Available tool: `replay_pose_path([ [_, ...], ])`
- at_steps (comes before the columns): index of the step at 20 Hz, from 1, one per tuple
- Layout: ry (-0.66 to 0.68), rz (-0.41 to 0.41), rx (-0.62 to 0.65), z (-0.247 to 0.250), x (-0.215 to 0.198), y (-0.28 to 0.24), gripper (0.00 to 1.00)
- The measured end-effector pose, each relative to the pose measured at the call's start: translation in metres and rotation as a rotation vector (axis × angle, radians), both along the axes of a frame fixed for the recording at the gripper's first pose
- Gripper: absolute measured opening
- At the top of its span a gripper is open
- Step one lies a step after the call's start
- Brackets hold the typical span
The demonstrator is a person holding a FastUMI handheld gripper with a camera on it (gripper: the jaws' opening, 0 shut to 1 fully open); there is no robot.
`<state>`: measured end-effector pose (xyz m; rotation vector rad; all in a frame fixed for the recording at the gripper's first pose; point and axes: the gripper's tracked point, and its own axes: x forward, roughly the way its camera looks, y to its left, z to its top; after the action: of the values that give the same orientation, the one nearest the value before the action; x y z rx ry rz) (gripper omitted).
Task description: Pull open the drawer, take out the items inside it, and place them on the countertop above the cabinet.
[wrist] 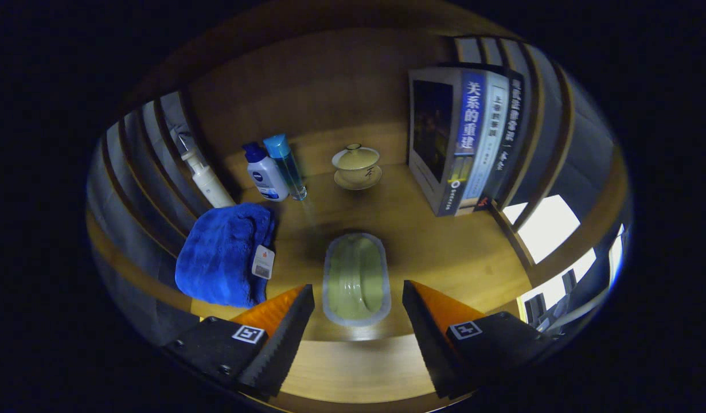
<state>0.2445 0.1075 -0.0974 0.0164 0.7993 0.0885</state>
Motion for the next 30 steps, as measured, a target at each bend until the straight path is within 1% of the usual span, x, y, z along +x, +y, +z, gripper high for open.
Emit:
replay_pose_path([
  [1, -0.031, 0.000, 0.008, 0.002, -0.008, -0.002, 1.00],
  [4, -0.109, -0.009, 0.039, 0.012, -0.034, -0.011, 0.99],
  [5, -0.146, -0.011, 0.033, 0.015, -0.042, -0.016, 0.99],
  [9, -0.288, 0.023, -0.019, 0.039, -0.081, -0.047, 0.99],
  [11, -0.354, 0.029, 0.006, 0.048, -0.098, -0.055, 0.99],
  [13, -0.448, 0.021, 0.044, 0.063, -0.115, -0.067, 0.99],
  [16, -0.539, 0.020, 0.032, 0.063, -0.142, -0.090, 0.99],
  [18, -0.568, 0.000, 0.040, 0.055, -0.163, -0.102, 0.99],
  [21, -0.581, -0.039, 0.118, 0.045, -0.194, -0.116, 0.98],
  [24, -0.616, -0.081, 0.137, 0.038, -0.218, -0.144, 0.99],
  [27, -0.629, -0.103, 0.122, 0.015, -0.245, -0.159, 0.98],
  [30, -0.626, -0.097, 0.074, -0.013, -0.263, -0.167, 0.98],
])
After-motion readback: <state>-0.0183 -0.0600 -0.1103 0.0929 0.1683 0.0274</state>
